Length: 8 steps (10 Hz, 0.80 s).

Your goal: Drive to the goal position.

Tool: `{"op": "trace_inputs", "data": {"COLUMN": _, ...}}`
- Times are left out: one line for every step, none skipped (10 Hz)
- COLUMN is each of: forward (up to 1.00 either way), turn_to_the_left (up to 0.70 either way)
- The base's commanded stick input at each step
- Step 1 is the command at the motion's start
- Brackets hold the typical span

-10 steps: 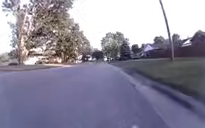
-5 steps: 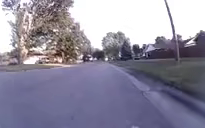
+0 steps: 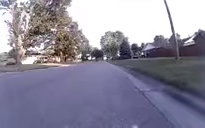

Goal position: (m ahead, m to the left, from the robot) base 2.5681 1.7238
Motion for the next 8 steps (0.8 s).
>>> {"op": "trace_inputs", "data": {"forward": 1.0, "turn_to_the_left": 0.0}}
{"op": "trace_inputs", "data": {"forward": 1.0, "turn_to_the_left": 0.0}}
{"op": "trace_inputs", "data": {"forward": 1.0, "turn_to_the_left": 0.0}}
{"op": "trace_inputs", "data": {"forward": 1.0, "turn_to_the_left": 0.0}}
{"op": "trace_inputs", "data": {"forward": 1.0, "turn_to_the_left": 0.0}}
{"op": "trace_inputs", "data": {"forward": 1.0, "turn_to_the_left": 0.0}}
{"op": "trace_inputs", "data": {"forward": 1.0, "turn_to_the_left": 0.0}}
{"op": "trace_inputs", "data": {"forward": 1.0, "turn_to_the_left": 0.0}}
